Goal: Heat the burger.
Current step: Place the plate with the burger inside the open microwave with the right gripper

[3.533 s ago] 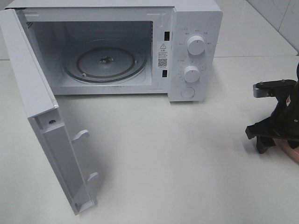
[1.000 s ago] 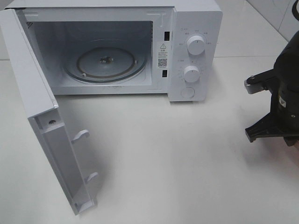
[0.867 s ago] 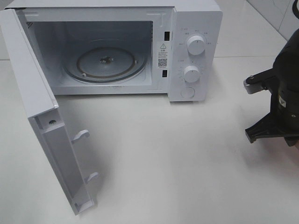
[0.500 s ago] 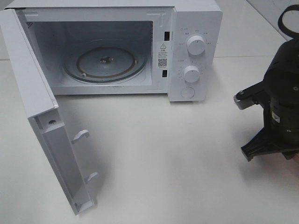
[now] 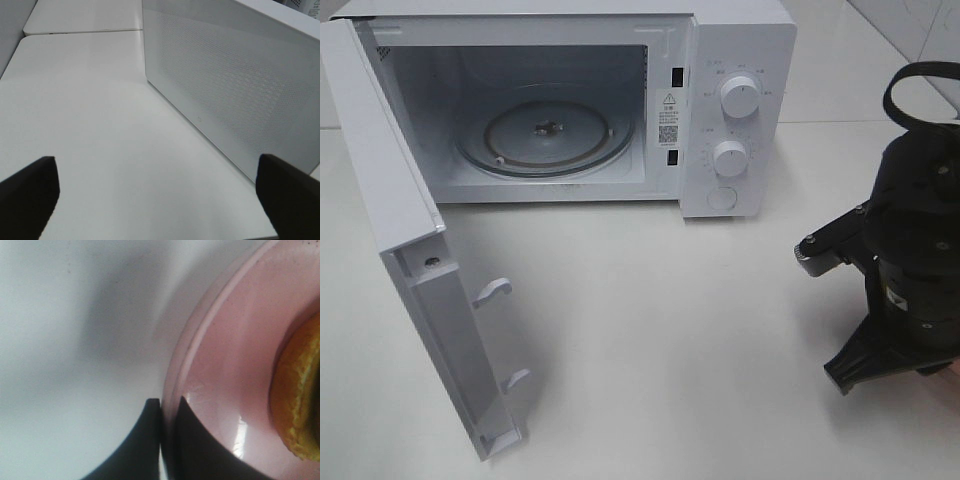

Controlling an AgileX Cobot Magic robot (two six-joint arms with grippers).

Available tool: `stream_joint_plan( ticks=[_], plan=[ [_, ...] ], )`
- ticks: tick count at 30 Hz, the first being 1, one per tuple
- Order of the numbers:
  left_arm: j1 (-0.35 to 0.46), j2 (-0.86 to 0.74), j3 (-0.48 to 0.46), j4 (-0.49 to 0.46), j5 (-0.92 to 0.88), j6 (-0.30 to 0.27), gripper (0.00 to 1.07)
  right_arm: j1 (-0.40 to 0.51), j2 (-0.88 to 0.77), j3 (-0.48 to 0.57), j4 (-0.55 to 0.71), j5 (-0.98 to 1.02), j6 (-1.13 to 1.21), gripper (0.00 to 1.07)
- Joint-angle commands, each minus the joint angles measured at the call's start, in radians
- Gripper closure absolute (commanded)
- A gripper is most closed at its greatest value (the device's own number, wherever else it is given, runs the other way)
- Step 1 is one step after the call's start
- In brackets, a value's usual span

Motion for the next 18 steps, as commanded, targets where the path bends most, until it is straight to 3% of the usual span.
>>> stream_joint_plan(
  ticks=[1,18],
  plan=[
    [0.002,-0.017,0.002,-0.006,0.004,-0.005,0.07,0.03,-0.051,0.019,-0.044,0.076,0.01,1.07],
    [0.002,-0.017,0.002,-0.006,0.004,-0.005,0.07,0.195,-0.22,0.13,-0.032,0.174,0.061,1.07]
  ],
)
